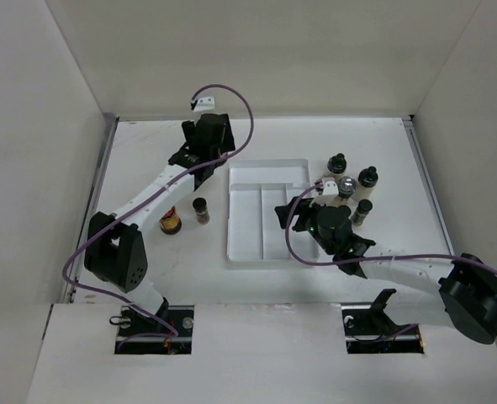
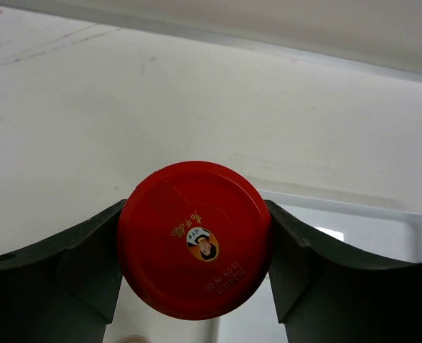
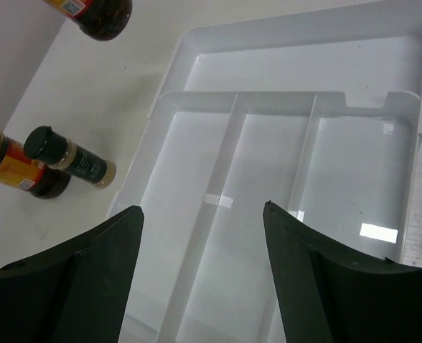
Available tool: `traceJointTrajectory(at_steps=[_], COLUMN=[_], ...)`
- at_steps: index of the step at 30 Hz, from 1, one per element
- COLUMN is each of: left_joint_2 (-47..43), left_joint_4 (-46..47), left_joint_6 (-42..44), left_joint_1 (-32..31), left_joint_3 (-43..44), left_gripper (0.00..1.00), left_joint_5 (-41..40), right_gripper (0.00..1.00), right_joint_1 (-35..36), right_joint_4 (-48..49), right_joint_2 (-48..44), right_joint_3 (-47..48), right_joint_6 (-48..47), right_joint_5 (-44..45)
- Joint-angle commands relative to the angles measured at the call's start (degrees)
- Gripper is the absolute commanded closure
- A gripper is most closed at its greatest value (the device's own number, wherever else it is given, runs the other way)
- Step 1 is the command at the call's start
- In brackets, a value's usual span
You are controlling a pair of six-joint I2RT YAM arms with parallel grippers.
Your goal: Organize the condiment bottles
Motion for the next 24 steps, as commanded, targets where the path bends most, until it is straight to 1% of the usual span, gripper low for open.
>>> traceJointTrajectory(at_steps=[1,6,12,20,22,24], left_joint_2=[0.62,7.48,12.14,12.67,12.59,12.24], left_joint_4=[7.3,7.39,8.44,10.64,11.25,12.13], left_joint_6=[1.06,1.5,1.33,0.71,0.36,-0.17], left_joint_1=[-3.4,-6.65,-7.71,-7.45,-7.36,-7.36], left_joint_3=[7.37,12.65,14.24,9.24,7.48,5.64], left_gripper=[0.6,0.6,0.6,0.6,0.56,0.5], left_joint_5=[0.69,1.83,2.62,2.8,2.45,2.27], right_gripper=[0.25,0.25,0.25,0.25,0.25,0.25], right_joint_1=[-1.83,-3.94,-4.56,-4.73,-4.91,-4.91], right_joint_4=[3.57,3.31,3.22,3.13,3.13,3.13], right_joint_2=[-1.69,-2.04,-2.39,-2.75,-2.66,-2.66], right_joint_3=[-0.51,-1.12,-1.3,-1.38,-1.38,-1.38], right_joint_6=[2.47,3.0,3.09,3.0,3.0,3.0], right_joint_5=[0.95,0.42,0.42,0.33,0.33,0.33])
